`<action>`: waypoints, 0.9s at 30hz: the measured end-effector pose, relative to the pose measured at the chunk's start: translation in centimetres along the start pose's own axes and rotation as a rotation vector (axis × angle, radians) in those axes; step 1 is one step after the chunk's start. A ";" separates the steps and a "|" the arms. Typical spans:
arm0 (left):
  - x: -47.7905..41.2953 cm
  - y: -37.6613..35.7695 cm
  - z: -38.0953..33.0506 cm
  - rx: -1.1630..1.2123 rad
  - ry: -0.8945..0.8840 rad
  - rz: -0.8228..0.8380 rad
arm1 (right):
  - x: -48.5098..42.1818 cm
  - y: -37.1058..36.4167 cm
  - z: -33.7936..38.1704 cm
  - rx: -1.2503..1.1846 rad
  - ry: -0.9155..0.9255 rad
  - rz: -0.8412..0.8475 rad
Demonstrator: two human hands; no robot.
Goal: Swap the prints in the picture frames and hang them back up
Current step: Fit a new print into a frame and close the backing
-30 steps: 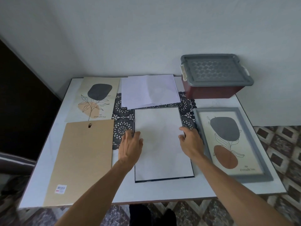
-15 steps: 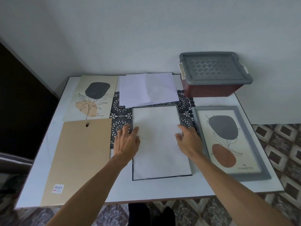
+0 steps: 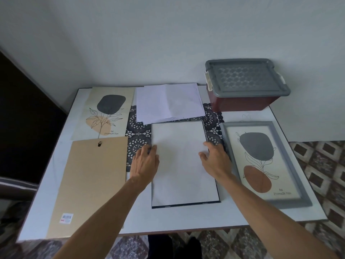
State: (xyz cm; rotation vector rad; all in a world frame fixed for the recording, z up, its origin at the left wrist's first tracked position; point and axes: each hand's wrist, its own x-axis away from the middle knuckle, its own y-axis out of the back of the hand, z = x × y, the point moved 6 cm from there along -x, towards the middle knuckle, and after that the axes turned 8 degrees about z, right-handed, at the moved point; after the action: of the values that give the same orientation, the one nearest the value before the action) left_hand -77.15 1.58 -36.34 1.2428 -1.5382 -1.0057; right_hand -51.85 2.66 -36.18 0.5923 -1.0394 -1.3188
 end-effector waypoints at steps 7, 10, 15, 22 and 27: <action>0.1 0.3 -0.2 -0.050 0.007 0.021 | -0.3 0.0 -0.2 -0.042 -0.003 0.006; 0.2 0.0 -0.3 -0.074 0.016 0.052 | -0.2 0.0 -0.3 -0.054 0.008 0.000; 0.4 -0.2 -0.4 -0.102 0.016 0.075 | -0.2 0.0 -0.4 -0.047 0.034 -0.003; 0.8 0.4 -0.5 -0.078 0.015 0.041 | 0.0 0.3 -0.3 0.007 0.030 -0.053; 1.5 1.1 -0.1 -0.015 0.028 -0.016 | 0.9 1.0 1.3 0.070 0.095 -0.206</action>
State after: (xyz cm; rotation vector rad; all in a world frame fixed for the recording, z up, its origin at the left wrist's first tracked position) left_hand -77.52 0.24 -35.09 1.2555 -1.4989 -1.0048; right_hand -52.56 2.23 -34.52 0.8251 -0.9694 -1.4227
